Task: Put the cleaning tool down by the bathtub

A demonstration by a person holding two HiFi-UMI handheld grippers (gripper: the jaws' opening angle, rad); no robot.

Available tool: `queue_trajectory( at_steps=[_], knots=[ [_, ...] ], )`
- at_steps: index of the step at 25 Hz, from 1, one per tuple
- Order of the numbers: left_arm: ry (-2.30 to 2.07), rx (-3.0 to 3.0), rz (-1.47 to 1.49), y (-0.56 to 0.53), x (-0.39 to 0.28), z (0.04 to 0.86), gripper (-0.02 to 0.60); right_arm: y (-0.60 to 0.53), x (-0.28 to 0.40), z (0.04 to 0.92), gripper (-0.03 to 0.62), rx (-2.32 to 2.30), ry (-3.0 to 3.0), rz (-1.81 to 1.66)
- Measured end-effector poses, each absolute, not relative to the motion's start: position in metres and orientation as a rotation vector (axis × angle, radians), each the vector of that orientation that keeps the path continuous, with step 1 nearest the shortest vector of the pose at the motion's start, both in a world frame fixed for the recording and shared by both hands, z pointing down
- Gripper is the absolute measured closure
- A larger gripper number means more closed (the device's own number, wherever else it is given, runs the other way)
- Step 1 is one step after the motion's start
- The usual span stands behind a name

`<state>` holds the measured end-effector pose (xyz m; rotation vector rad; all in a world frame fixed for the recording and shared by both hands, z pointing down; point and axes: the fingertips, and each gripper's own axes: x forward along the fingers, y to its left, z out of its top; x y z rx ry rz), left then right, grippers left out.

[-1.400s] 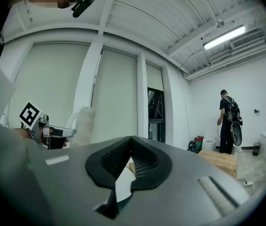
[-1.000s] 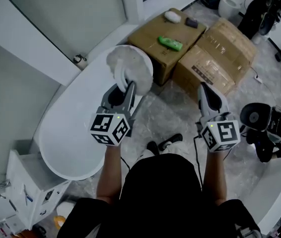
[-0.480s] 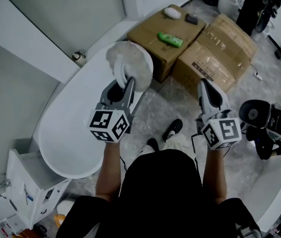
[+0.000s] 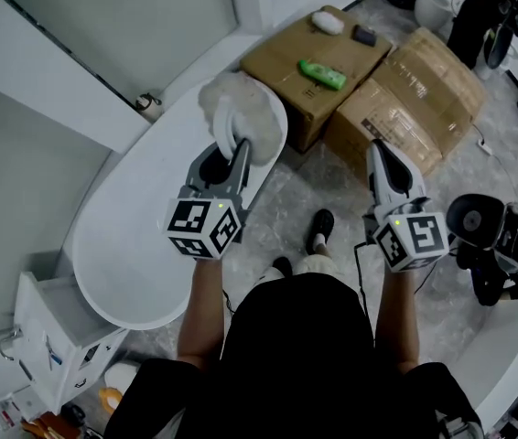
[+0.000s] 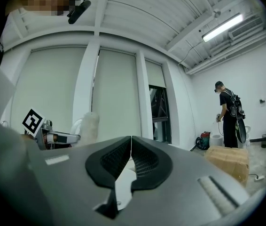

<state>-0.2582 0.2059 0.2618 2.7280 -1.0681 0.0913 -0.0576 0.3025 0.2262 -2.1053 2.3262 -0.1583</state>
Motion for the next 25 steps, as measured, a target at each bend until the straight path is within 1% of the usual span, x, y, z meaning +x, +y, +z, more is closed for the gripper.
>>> queue_trajectory(
  at_steps=[15, 25],
  knots=[
    [-1.144, 2.69, 0.143, 0.129, -0.193, 0.257, 0.494, 0.211, 0.01, 0.223, 0.583, -2.025, 2.391, -0.212],
    [-1.165, 2.67, 0.161, 0.095, -0.13, 0.257, 0.492, 0.171, 0.071, 0.222, 0.583, -1.946, 2.404, -0.256]
  ],
)
